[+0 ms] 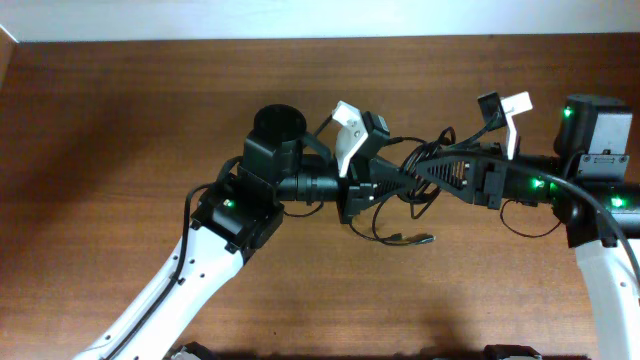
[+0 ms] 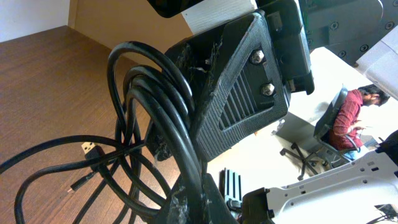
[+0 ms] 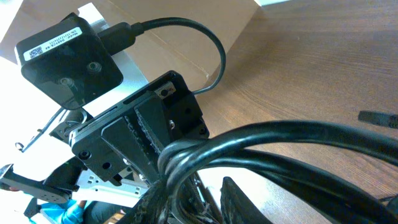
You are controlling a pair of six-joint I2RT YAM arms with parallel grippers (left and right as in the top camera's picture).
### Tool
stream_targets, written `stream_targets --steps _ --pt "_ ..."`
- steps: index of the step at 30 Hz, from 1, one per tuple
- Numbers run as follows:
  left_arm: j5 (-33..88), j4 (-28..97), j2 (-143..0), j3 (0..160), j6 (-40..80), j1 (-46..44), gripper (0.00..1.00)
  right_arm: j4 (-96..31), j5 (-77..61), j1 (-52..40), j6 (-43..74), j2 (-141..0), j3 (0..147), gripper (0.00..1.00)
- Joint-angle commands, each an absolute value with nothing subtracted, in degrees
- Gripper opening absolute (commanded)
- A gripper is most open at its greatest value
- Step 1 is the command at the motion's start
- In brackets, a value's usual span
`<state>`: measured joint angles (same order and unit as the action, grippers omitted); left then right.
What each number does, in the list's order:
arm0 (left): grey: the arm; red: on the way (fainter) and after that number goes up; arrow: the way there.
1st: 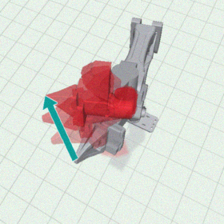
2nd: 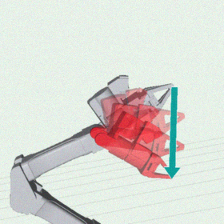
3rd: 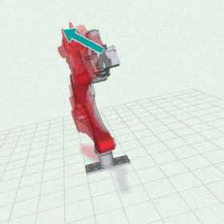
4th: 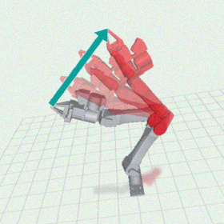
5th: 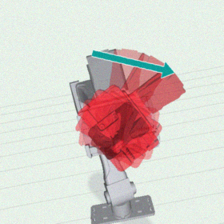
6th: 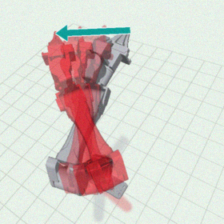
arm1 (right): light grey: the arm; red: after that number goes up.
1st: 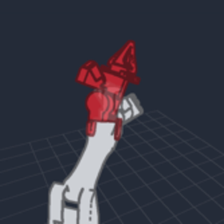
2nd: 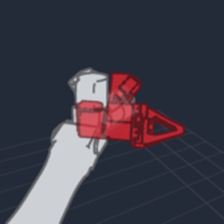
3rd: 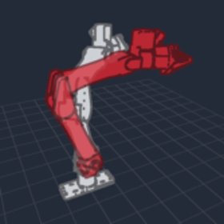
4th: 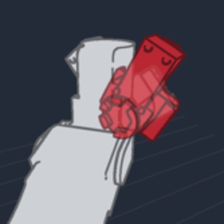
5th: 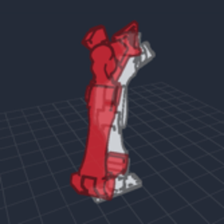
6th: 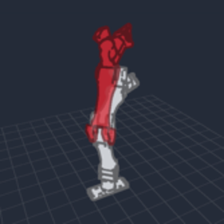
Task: Untangle cables
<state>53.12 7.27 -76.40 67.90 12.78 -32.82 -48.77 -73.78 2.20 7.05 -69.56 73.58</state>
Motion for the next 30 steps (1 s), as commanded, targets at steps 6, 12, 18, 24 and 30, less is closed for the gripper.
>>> stream_targets --steps 6,12,18,24,30 --pt "54.1 5.8 -77.6 68.4 12.8 -33.3 0.00 -48.5 -74.1 2.2 6.2 -69.6 74.2 0.24" --pt "53.8 3.5 -78.9 68.4 12.8 -35.1 0.00 -46.7 -73.4 0.0 6.2 -69.6 74.2 0.04" --pt "55.1 3.7 -78.9 68.4 19.2 -28.4 0.00 -47.4 -72.6 0.0 6.2 -69.8 74.1 0.04" --pt "59.2 3.7 -78.9 68.4 19.7 -24.2 0.00 -47.3 -72.6 0.0 6.2 -69.8 74.1 0.04" --pt "61.7 3.7 -78.9 68.4 15.4 -26.2 0.00 -47.3 -71.0 0.0 6.4 -69.9 74.1 0.62"
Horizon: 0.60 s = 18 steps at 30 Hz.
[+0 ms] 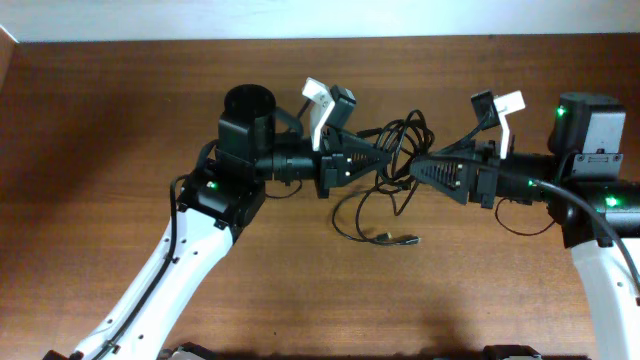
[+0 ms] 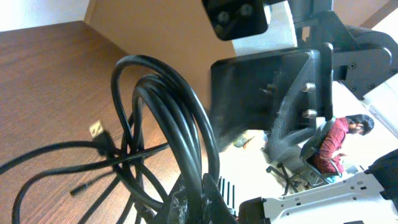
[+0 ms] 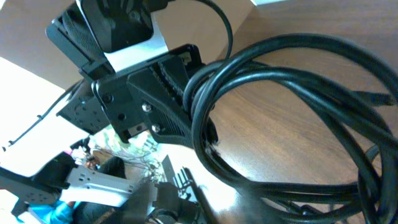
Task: Untangle cables
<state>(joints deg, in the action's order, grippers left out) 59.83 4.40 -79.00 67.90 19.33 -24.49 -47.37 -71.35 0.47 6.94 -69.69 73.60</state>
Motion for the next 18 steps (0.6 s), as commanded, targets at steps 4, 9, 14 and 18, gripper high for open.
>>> stream_targets --steps 4,9,14,18 --pt "60.2 3.4 -78.9 68.4 10.5 -30.5 0.00 -47.2 -66.6 0.0 8.4 -69.9 74.1 0.63" --pt "58.5 3.5 -78.9 68.4 10.6 -30.6 0.00 -47.4 -63.3 0.0 9.9 -69.9 74.2 0.57" --pt "58.7 3.4 -78.9 68.4 10.5 -30.6 0.00 -48.2 -59.0 0.0 10.0 -69.9 74.1 0.57" --pt "59.5 3.0 -78.9 68.4 10.5 -30.6 0.00 -49.4 -52.9 0.0 12.8 -70.4 74.1 0.57"
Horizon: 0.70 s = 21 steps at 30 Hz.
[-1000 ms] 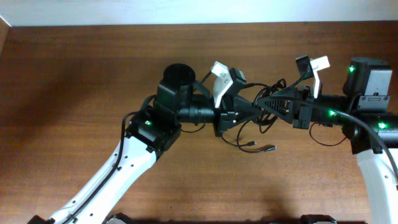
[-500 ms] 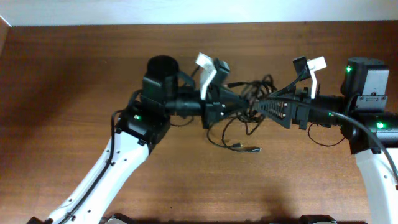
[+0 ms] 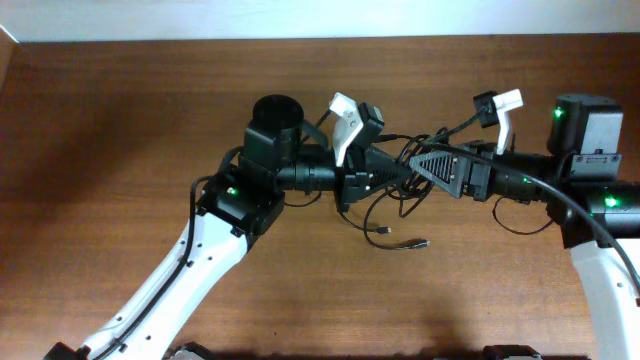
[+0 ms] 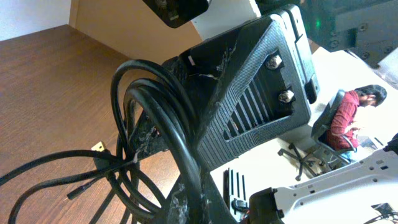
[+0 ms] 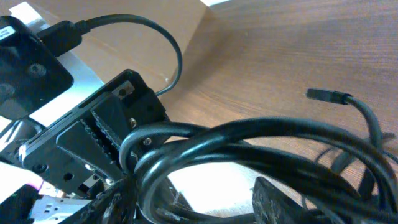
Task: Untangle cables
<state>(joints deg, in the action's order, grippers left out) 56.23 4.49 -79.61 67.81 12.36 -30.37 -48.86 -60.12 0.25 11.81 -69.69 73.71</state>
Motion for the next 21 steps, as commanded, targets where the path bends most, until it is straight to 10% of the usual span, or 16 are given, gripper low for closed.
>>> stream_targets --steps 1,16,21 --pt "60.8 2.2 -78.9 68.4 10.5 -30.6 0.00 -49.5 -52.8 0.0 12.7 -71.0 74.1 0.57" --pt "61.7 -0.8 -78.9 68.4 10.5 -30.7 0.00 -52.1 -61.6 0.0 12.7 -75.4 74.1 0.53" --pt "61.6 -0.8 -78.9 68.4 10.5 -32.1 0.00 -51.6 -62.8 0.0 12.7 -75.4 74.2 0.34"
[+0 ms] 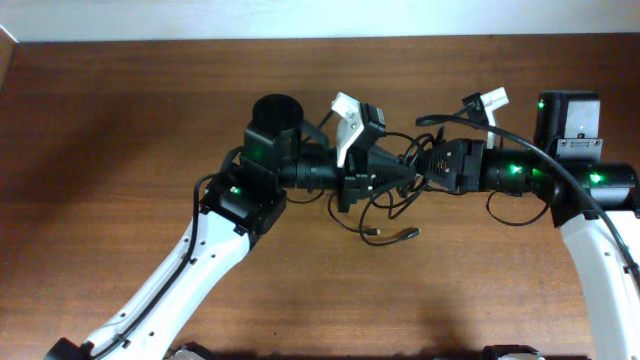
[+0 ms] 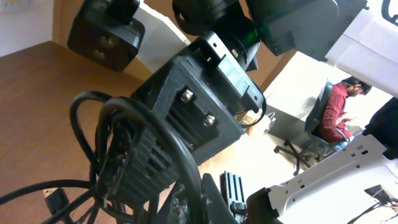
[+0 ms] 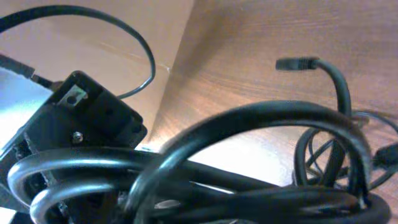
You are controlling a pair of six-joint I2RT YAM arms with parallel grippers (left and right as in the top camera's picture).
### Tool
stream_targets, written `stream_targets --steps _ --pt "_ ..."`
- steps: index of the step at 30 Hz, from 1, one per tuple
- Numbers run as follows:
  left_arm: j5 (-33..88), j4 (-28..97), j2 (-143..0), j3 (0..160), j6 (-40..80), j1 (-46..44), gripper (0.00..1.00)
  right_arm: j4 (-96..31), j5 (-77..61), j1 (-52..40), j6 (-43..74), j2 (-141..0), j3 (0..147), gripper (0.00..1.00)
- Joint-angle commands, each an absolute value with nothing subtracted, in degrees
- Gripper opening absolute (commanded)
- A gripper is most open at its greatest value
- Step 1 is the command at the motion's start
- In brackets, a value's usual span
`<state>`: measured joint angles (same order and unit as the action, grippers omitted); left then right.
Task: Untangle cables
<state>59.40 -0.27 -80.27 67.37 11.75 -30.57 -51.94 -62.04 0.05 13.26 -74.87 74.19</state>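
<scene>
A tangle of black cables (image 1: 399, 193) hangs between my two grippers above the middle of the wooden table. The left gripper (image 1: 398, 178) reaches in from the left and is shut on a thick strand (image 2: 187, 169). Coming from the right, the right gripper (image 1: 430, 167) is shut on the same bundle (image 3: 249, 115), almost touching the left one. Its black body (image 2: 193, 115) fills the left wrist view. Loose ends droop to the table, one with a small plug (image 1: 409, 234). Another connector (image 3: 297, 63) shows in the right wrist view.
The brown wooden table (image 1: 120, 120) stretches wide to the left and front. A pale wall strip (image 1: 300, 20) runs along its far edge. The right arm's own wiring loops below its wrist (image 1: 520, 222).
The right gripper has moved slightly left, nearer the left gripper, and its wrist has turned. The drooping cable ends have shifted a little left. Both grippers still hold the bundle.
At first both grippers held the bundle close together, nearly overlapping. Then they stood apart with the cables stretched between them and loops spread out. Then they were close again, and now they nearly touch, the right wrist turned.
</scene>
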Motion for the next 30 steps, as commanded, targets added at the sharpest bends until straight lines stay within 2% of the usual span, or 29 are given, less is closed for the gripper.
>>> stream_targets --steps 1,3,9,14,16,18,21,25,29,30 --pt "61.5 -0.8 -78.9 68.4 10.5 -32.2 0.00 -51.6 -62.8 0.0 12.7 -75.4 74.2 0.24" --pt "61.5 -0.8 -78.9 68.4 10.5 -32.2 0.00 -51.7 -62.8 0.0 12.7 -75.4 74.1 0.04" --pt "58.4 2.7 -78.9 68.4 10.6 -27.7 0.00 -52.6 -65.5 0.1 11.6 -74.4 74.2 0.04" --pt "57.0 15.8 -78.9 68.4 10.5 -21.5 0.00 -50.1 -79.7 4.3 10.5 -71.0 74.2 0.04" --pt "51.5 20.4 -78.9 68.4 10.6 -21.6 0.00 -46.7 -88.9 7.0 12.3 -71.0 74.2 0.04" --pt "48.8 23.2 -78.9 68.4 10.5 -21.6 0.00 -46.5 -88.9 9.4 14.4 -70.9 74.2 0.04" --pt "46.5 25.5 -78.9 68.4 4.5 -21.6 0.00 -46.5 -88.9 12.2 15.9 -70.9 74.2 0.04" --pt "27.3 33.5 -78.9 68.4 4.4 -21.6 0.00 -46.5 -88.9 14.0 19.2 -70.9 74.2 0.04" --pt "14.5 33.9 -78.9 68.4 4.1 -21.6 0.00 -46.4 -88.9 14.0 20.0 -70.9 74.2 0.04" --pt "14.3 33.9 -78.9 68.4 4.0 -21.6 0.00 -45.8 -88.8 14.0 20.0 -71.0 74.2 0.04"
